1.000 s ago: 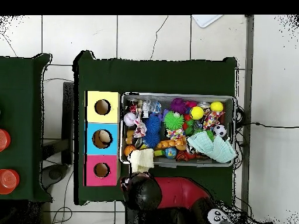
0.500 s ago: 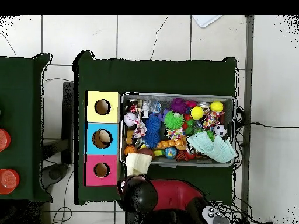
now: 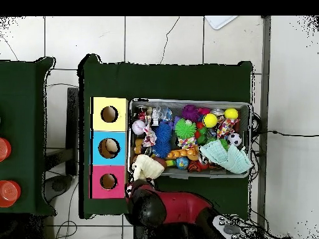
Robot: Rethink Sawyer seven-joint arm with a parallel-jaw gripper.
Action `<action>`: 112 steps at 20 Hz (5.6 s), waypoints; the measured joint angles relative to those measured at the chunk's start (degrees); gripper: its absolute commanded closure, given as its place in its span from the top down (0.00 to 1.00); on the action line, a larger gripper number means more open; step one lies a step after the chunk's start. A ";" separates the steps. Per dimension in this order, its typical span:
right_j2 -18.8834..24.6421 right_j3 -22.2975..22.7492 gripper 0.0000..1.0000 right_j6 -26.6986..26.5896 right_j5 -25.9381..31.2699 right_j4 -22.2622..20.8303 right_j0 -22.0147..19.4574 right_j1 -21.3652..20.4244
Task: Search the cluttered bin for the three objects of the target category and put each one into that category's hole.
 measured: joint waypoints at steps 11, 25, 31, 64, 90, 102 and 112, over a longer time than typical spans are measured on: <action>-1.35 -0.14 0.00 0.00 -1.12 0.00 1.81 -0.85; -2.82 -0.30 1.00 0.00 -1.12 -2.62 2.53 -0.99; -2.91 -0.43 1.00 0.00 -1.11 -3.37 2.53 -1.63; -2.98 -8.91 1.00 0.00 -0.73 -3.60 2.35 -11.40; -5.35 -24.18 1.00 0.01 -0.72 -15.74 4.82 -2.96; -11.65 -32.87 1.00 0.01 -0.82 -20.61 10.16 3.58; -21.23 -41.30 1.00 0.01 -6.39 -22.31 17.85 12.57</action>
